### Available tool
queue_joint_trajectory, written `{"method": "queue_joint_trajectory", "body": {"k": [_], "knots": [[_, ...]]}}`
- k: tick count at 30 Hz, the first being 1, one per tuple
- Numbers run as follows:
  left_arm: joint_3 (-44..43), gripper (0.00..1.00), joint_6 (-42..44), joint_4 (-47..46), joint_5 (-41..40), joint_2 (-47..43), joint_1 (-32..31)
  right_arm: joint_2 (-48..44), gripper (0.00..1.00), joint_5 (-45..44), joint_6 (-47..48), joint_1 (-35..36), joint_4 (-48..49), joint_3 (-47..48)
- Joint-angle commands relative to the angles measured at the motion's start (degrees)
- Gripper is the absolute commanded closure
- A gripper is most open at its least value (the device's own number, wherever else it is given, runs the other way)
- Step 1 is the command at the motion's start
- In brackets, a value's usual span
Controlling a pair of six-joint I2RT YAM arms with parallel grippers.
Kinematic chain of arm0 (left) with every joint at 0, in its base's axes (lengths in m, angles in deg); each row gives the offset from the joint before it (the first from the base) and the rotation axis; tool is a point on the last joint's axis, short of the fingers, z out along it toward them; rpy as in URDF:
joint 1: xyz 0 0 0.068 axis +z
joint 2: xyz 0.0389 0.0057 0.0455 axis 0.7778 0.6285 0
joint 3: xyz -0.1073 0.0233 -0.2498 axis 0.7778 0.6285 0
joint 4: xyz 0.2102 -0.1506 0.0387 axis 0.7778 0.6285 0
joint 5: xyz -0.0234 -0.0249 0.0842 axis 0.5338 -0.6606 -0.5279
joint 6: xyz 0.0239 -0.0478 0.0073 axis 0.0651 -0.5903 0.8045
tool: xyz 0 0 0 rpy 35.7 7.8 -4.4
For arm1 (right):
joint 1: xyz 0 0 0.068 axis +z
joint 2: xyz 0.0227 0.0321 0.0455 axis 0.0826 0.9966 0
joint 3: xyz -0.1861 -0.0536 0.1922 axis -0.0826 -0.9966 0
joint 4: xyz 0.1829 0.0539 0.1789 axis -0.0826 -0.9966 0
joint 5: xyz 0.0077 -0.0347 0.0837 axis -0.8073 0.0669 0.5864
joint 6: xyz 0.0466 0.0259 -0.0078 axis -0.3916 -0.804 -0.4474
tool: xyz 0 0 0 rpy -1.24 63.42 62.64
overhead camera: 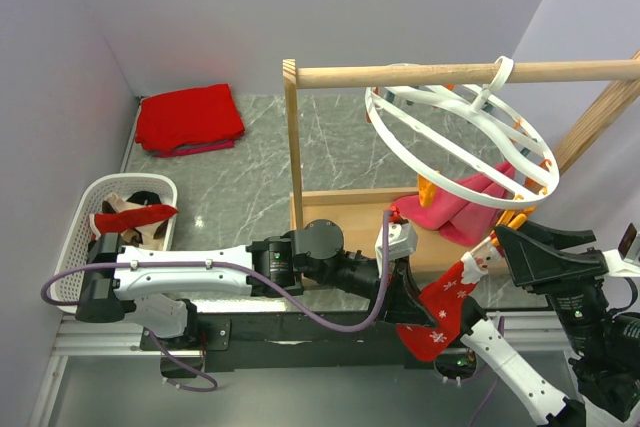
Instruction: Remove the socks clipped to the hanger
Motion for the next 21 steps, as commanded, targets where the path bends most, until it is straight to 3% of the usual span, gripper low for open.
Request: {"method": "queue_joint_trajectory", "body": {"k": [1, 9, 17, 21], "knots": [[-0.59, 0.99, 0.41, -1.74, 0.54, -0.44, 0.16, -1.08, 0.38, -1.59, -0.69, 0.9, 2.56, 0.16], [-0.5, 0.99, 0.15, -2.18, 0.98, -0.26, 0.16, -0.37, 0.4, -1.68, -0.78, 1.08, 2.12, 0.6], [-0.32, 0.99, -0.38, -2.71, 1.51, 0.18, 0.16, 0.33, 0.57, -2.56, -0.78, 1.25, 2.03, 0.69], [-0.06, 0.99, -0.29, -2.62, 1.25, 0.18, 0.16, 1.21, 0.72, -2.38, -0.87, 1.34, 1.59, 1.3]]}}
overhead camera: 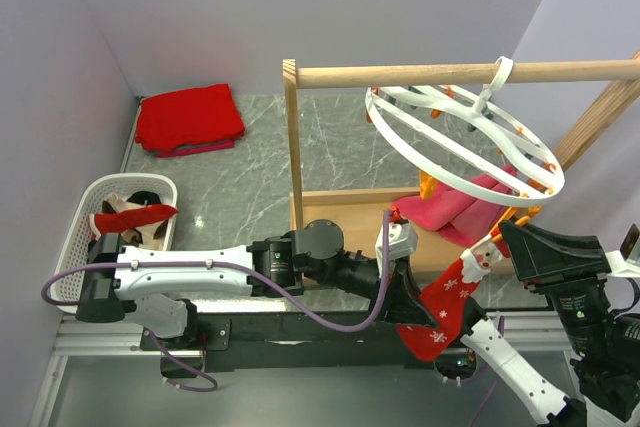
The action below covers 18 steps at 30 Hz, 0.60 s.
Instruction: Remove the socks clipped to the hanger
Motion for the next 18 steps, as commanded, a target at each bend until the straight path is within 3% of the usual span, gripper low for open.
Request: {"method": "queue_joint_trajectory", "body": {"k": [1, 5, 8, 10, 12, 18], "knots": [[0.12, 0.99, -0.34, -2.58, 1.1, 0.11, 0.16, 1.98, 0.76, -0.52, -0.04, 0.77, 1.51, 1.39], [0.47, 0.99, -0.42, -2.93, 1.18, 0.29, 0.16, 2.59, 1.0, -1.05, 0.14, 0.86, 0.28, 2.1], [0.47, 0.99, -0.51, -3.02, 1.27, 0.46, 0.16, 2.59, 1.0, -0.61, 0.14, 0.86, 0.1, 2.01], [0.47, 0.99, -0.6, -3.11, 1.18, 0.46, 0.16, 2.42, 0.89, -0.26, 0.14, 0.77, 0.1, 1.92], [0.29, 0.99, -0.6, -3.02, 1.36, 0.55, 0.16, 2.16, 0.65, 0.27, 0.14, 0.86, 0.1, 2.01], [-0.23, 0.99, -2.27, -5.12, 5.04, 1.34, 0.16, 1.54, 0.39, 1.94, 0.49, 0.86, 0.1, 2.1]]}}
